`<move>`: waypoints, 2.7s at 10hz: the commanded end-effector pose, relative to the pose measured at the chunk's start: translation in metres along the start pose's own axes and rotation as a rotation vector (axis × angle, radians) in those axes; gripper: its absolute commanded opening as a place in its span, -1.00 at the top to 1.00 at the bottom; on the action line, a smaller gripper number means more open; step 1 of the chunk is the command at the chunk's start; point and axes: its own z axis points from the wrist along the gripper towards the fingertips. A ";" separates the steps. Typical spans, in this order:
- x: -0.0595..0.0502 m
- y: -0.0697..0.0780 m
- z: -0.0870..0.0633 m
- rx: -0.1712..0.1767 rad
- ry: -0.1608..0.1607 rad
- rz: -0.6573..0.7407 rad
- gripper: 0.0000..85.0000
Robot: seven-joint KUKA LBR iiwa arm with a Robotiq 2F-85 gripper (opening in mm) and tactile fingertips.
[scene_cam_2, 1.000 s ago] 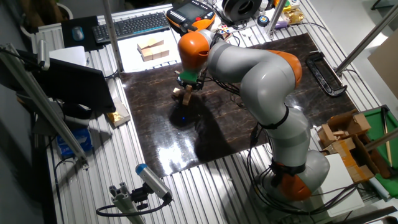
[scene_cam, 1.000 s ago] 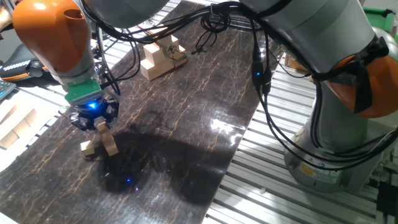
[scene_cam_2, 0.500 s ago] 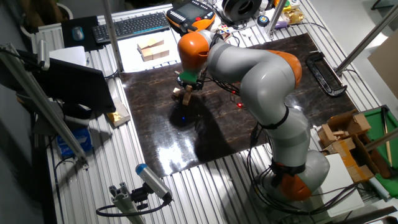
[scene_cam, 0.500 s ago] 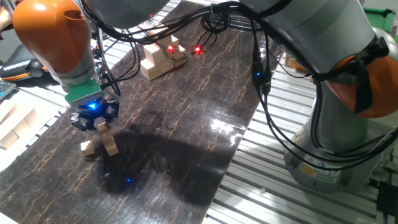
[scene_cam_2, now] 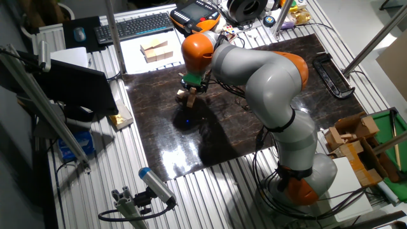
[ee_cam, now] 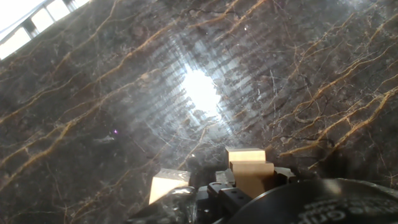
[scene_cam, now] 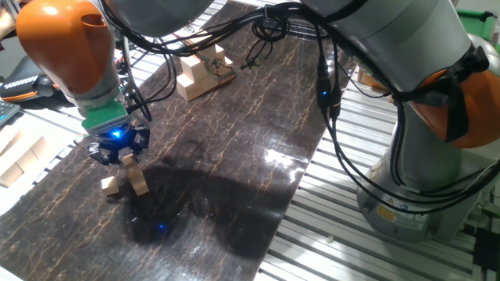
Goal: Stack the blocks into a pyramid shape
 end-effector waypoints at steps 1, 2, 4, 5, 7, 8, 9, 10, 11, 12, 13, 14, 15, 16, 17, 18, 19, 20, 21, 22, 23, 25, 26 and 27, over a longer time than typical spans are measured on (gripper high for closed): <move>0.000 0.000 0.000 -0.002 -0.001 0.002 0.98; 0.000 0.000 0.000 -0.002 -0.001 0.002 0.98; 0.001 0.000 0.000 0.000 -0.004 0.002 0.98; 0.001 0.000 0.000 0.000 -0.004 0.002 0.98; 0.001 0.000 0.001 0.000 -0.006 0.002 0.98; 0.002 0.000 0.001 0.001 -0.008 0.000 0.98; 0.001 0.000 0.001 0.001 -0.008 0.000 0.98; 0.001 0.000 0.001 0.001 -0.008 0.000 0.98; 0.001 0.000 0.001 0.000 -0.010 -0.002 0.98; 0.002 0.000 0.001 0.000 -0.010 -0.002 0.98; 0.002 0.000 0.001 -0.001 -0.009 -0.003 0.98; 0.002 0.000 0.001 -0.003 -0.008 -0.003 0.98; 0.002 0.000 0.001 -0.003 -0.008 -0.004 0.98; 0.002 0.000 0.001 -0.003 -0.008 -0.007 0.98; 0.002 0.000 0.002 -0.003 -0.008 -0.007 0.88; 0.002 0.000 0.002 -0.004 -0.010 -0.006 0.77; 0.002 0.000 0.002 -0.004 -0.010 -0.006 0.67; 0.002 0.000 0.002 -0.004 -0.010 -0.004 0.65; 0.002 0.000 0.001 -0.004 -0.010 -0.004 0.62; 0.003 0.000 0.001 -0.006 -0.010 -0.003 0.62; 0.003 0.000 0.002 -0.008 -0.008 -0.001 0.62; 0.003 0.000 0.002 -0.014 -0.003 0.007 0.62; 0.004 0.000 0.001 -0.015 -0.001 0.009 0.62; 0.004 0.000 0.001 -0.015 -0.001 0.011 0.62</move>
